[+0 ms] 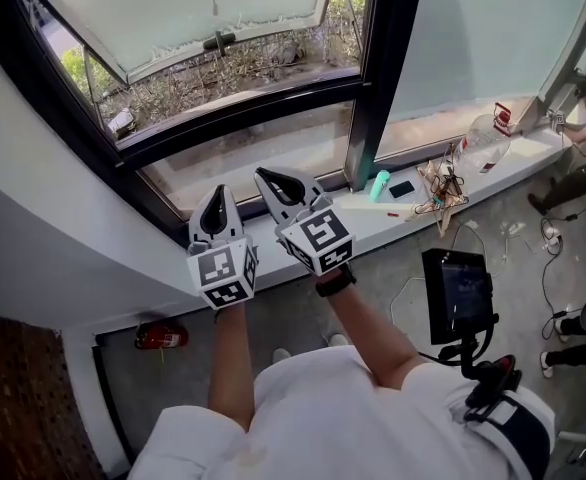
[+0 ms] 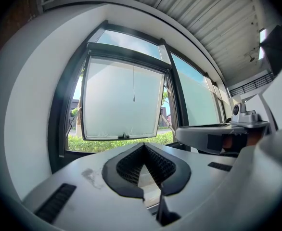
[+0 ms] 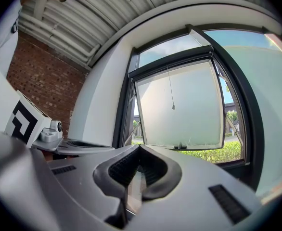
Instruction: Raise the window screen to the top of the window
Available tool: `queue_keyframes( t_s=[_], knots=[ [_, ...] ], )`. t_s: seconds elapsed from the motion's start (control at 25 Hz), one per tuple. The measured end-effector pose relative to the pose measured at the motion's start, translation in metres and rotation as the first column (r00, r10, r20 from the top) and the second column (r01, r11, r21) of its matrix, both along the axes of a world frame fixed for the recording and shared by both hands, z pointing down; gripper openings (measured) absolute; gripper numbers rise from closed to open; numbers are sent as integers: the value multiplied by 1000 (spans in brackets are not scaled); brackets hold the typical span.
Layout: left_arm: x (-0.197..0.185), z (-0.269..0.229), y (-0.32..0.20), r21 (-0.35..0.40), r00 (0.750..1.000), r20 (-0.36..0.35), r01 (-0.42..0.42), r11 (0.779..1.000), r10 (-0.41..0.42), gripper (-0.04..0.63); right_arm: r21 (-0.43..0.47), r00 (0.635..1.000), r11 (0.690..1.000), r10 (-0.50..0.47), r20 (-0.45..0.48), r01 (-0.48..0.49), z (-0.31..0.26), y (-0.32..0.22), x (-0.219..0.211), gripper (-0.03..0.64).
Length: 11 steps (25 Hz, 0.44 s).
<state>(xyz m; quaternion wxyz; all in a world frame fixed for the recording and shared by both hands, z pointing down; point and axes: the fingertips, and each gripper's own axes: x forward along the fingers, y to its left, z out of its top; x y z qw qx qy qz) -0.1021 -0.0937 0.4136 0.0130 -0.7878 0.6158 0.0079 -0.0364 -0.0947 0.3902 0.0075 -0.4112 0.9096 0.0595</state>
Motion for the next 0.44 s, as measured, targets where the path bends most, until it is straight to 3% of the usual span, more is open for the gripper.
queue_keyframes(
  t_s=[0.44],
  knots=[
    [25, -10, -12, 24, 1000, 23, -13, 1000, 12, 0, 34, 1000, 999, -5, 20, 4, -12, -6, 20, 2]
  ],
)
